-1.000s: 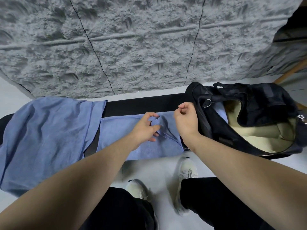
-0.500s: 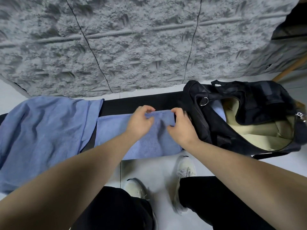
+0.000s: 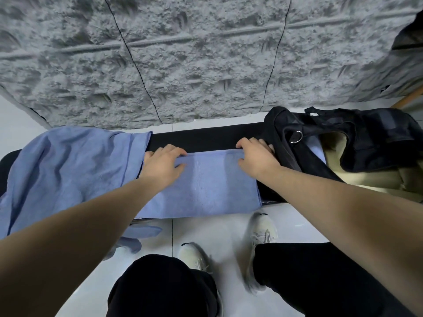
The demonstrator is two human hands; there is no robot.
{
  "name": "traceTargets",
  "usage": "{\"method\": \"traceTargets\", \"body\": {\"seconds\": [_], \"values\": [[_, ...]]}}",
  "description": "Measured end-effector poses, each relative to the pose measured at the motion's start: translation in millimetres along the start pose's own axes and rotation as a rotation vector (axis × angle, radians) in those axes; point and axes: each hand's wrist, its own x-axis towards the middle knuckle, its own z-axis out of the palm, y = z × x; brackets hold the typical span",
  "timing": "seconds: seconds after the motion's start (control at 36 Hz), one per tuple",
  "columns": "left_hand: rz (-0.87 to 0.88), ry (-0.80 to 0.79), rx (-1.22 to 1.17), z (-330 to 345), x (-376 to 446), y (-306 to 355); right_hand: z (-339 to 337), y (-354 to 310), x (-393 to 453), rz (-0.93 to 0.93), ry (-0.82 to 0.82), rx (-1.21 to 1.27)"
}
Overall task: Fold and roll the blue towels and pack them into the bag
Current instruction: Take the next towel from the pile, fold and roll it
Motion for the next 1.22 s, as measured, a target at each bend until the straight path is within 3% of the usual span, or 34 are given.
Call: {"method": "traceTargets", "body": {"seconds": [0.22, 0.39, 0.44, 0.53, 0.75, 0.92, 1.06, 1.22], "values": [[-0.1, 0.101, -0.058, 2, 2, -11, -1, -2, 17, 0.018, 0.113, 0.068], [-0.116, 0.258, -0.029, 6, -9, -8, -1, -8, 22, -0.062, 0.027, 0.049], [-0.075, 0.315, -0.077, 8, -18, -7, 0, -12, 23, -0.12, 0.003, 0.043], [0.007, 0.269, -0.123, 12, -34, -4, 4, -17, 24, -0.179, -0.051, 0.032], [0.364, 0.068, 0.148, 20, -78, -8, 3, -23, 26, -0.088, -0.054, -0.066], [0.593, -0.009, 0.296, 16, -81, -30, 1, -15, 20, -0.057, -0.016, 0.103], [0.678, 0.042, 0.221, 8, -80, -40, -6, -14, 11, 0.044, -0.118, 0.219], [0.697, 0.179, 0.369, -5, -56, -44, -12, -9, 3, 0.148, -0.095, 0.328]]}}
